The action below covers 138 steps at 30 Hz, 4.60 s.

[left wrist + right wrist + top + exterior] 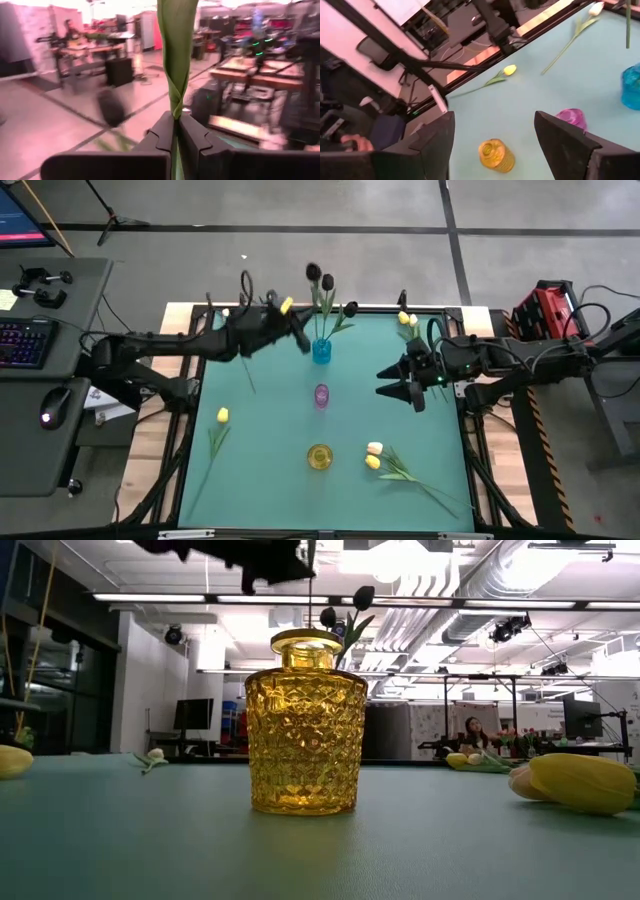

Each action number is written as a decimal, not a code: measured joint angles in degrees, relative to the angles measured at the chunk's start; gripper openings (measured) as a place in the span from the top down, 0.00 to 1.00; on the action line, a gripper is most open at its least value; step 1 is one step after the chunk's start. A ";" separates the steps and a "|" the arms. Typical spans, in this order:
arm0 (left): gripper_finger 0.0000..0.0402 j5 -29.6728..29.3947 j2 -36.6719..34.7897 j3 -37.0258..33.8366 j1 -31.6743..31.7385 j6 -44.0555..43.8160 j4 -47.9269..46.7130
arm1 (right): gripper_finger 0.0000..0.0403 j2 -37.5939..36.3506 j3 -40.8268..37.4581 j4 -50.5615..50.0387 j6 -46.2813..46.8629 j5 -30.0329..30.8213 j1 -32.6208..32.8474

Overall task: Sort flowers into vase by color
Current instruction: Put the black tulip into the blue vase, then put the bottom yellow tulip into the violet vase

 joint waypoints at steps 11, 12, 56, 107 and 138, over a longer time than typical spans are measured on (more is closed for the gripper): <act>1.00 14.08 9.42 0.00 8.88 -8.09 6.74 | 0.35 0.01 0.00 0.01 0.39 4.59 0.00; 1.00 14.22 9.50 0.00 8.84 -7.60 6.27 | 0.35 0.00 0.00 0.01 0.42 4.87 0.00; 1.00 3.66 7.62 -4.17 5.78 -2.71 11.00 | 0.35 0.04 0.00 -0.26 0.25 7.94 -0.02; 0.45 5.32 -1.58 -4.07 2.70 -9.31 -23.32 | 0.35 0.04 0.00 0.20 0.28 7.95 -0.05; 0.39 -1.06 -22.35 -4.07 -16.42 -23.36 -43.51 | 0.35 22.35 0.04 -22.48 32.42 -13.36 25.11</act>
